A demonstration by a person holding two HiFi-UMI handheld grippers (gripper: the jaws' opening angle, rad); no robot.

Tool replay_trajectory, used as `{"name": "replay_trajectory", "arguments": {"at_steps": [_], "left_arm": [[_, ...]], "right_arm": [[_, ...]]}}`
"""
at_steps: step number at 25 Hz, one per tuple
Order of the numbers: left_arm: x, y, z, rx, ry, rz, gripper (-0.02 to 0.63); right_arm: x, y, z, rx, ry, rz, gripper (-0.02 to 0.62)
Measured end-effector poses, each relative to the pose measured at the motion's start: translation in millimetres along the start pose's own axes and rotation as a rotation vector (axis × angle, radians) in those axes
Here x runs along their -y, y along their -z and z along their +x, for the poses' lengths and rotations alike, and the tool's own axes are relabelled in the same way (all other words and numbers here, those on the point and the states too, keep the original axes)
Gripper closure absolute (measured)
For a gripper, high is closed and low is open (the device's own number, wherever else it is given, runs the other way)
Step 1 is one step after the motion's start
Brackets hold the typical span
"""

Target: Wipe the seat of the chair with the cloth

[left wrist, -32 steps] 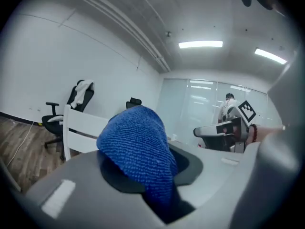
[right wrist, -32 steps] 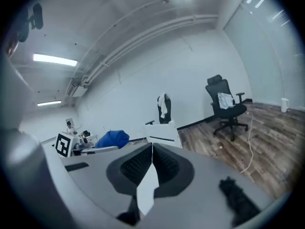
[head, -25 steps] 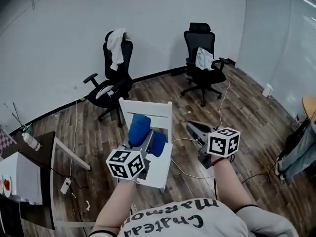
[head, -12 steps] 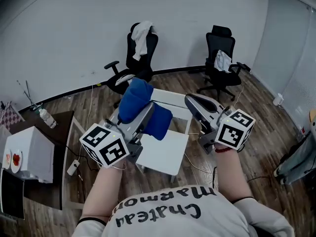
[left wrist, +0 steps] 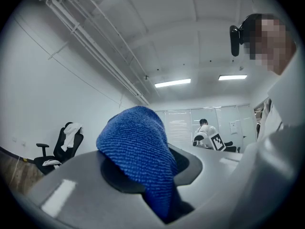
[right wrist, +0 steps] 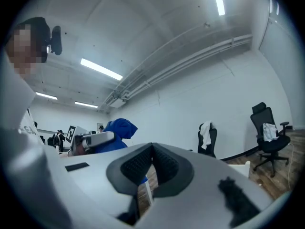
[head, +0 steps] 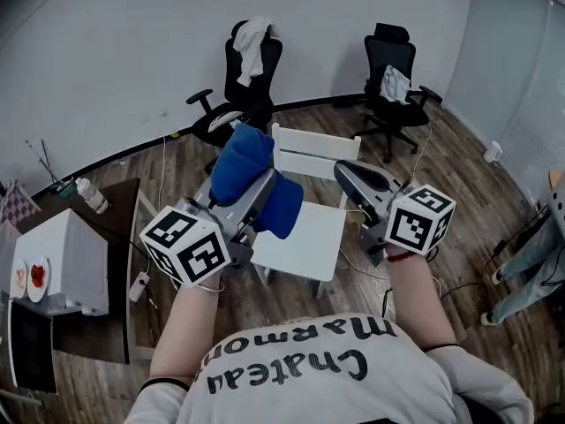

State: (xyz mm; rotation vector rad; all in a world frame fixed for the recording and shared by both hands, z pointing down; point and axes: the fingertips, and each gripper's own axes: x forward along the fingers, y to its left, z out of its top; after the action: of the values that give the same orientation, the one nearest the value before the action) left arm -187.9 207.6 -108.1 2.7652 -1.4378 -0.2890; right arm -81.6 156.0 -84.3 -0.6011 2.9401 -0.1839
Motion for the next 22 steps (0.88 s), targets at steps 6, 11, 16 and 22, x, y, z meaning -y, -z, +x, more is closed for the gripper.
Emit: {"name": "replay_trajectory", "arguments": {"at_steps": [6, 11, 16, 22], "left_arm": [[4.3, 6.0, -17.5, 0.009, 0.043, -0.027, 0.494], [0.2, 6.1, -25.8, 0.005, 0.038, -0.021, 0.494], [-2.2, 6.9, -27.9, 0.005, 0.038, -0.029, 0.494], [-6.9, 7.7, -30.4, 0.011, 0.038, -0.038, 0.494]], "right_arm": [[-14.4, 15.5, -8.0, -0.028, 0.048, 0.002, 0.58], [-17.8, 24.2, -2.2, -0.049, 0.057, -0.006, 0.58], [-17.2, 31.2, 0.7, -0.077, 0.069, -0.017, 0.58], [-18.6, 31.8, 3.6, -0.081, 0.072, -0.026, 0.58]]}}
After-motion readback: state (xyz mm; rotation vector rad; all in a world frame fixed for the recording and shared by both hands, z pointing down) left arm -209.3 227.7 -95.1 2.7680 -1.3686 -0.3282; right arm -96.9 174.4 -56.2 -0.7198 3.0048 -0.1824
